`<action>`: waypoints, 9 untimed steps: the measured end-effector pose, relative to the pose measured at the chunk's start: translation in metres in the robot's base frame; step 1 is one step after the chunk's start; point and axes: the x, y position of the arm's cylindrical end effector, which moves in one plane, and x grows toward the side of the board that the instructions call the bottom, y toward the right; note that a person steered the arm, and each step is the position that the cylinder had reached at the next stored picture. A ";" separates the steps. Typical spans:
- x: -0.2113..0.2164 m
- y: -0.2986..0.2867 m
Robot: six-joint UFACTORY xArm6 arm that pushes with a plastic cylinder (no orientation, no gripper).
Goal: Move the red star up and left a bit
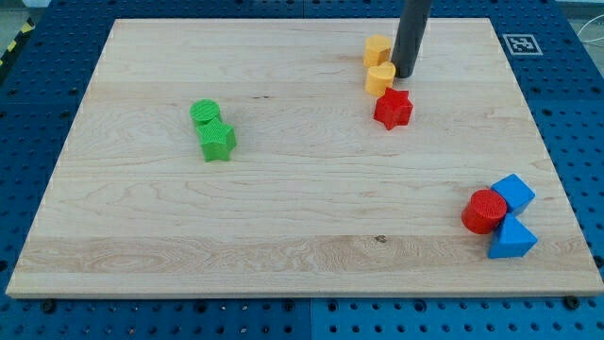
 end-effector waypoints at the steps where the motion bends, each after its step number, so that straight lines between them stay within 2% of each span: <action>1: 0.000 0.001; 2: -0.004 0.014; 3: -0.007 0.061; 4: 0.015 0.102; 5: 0.067 0.104; 6: 0.103 0.078; 8: 0.107 0.018; 9: 0.107 0.008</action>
